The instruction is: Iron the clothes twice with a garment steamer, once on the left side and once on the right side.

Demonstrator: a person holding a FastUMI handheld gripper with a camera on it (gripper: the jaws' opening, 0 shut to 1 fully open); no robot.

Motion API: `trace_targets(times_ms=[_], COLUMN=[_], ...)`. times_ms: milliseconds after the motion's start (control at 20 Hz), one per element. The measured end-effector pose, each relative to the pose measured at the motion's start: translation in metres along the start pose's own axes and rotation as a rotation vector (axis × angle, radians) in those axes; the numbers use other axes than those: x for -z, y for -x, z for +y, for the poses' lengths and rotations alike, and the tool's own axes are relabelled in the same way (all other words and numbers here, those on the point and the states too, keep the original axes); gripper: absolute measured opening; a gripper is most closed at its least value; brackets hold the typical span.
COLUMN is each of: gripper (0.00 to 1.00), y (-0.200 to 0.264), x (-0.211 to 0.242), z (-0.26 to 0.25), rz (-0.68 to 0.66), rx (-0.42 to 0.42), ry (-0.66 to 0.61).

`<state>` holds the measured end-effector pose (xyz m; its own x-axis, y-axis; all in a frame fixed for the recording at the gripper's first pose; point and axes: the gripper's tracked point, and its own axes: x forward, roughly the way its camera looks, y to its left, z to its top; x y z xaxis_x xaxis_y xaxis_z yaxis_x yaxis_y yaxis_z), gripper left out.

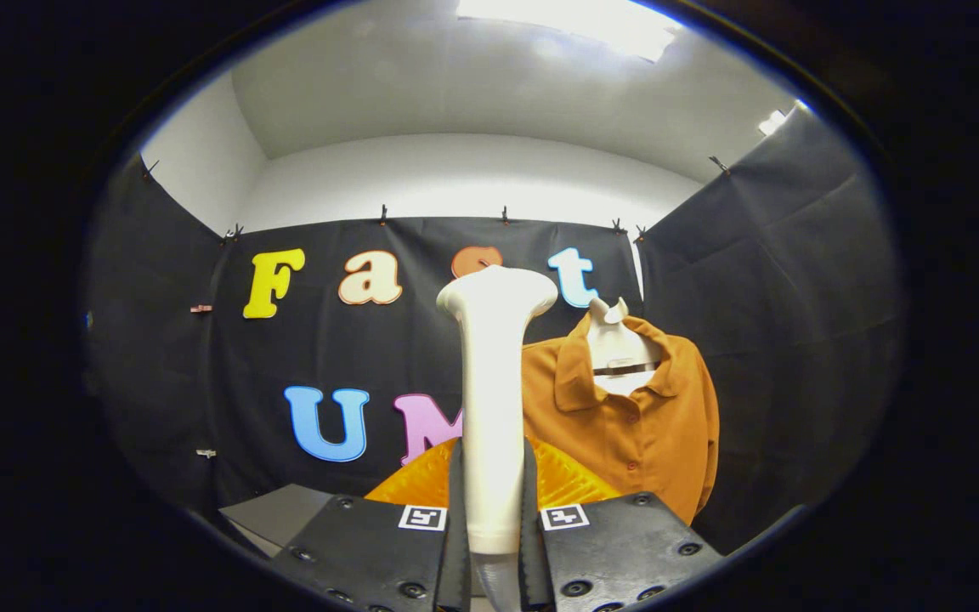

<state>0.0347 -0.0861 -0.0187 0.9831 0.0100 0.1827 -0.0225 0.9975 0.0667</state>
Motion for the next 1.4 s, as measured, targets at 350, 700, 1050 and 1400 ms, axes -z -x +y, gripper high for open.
trace_targets(times_ms=[350,700,1050,1400], gripper=[0.25,0.26,0.26,0.26], y=[-0.03,-0.051,-0.057,-0.037], x=[0.027,0.075,0.13,0.195], z=[-0.044,-0.077,-0.102,-0.111], rz=[0.025,0.105,0.216,0.326], rx=[0.033,0.074,0.091,0.078], ry=[0.008,-0.008,-0.035,-0.061])
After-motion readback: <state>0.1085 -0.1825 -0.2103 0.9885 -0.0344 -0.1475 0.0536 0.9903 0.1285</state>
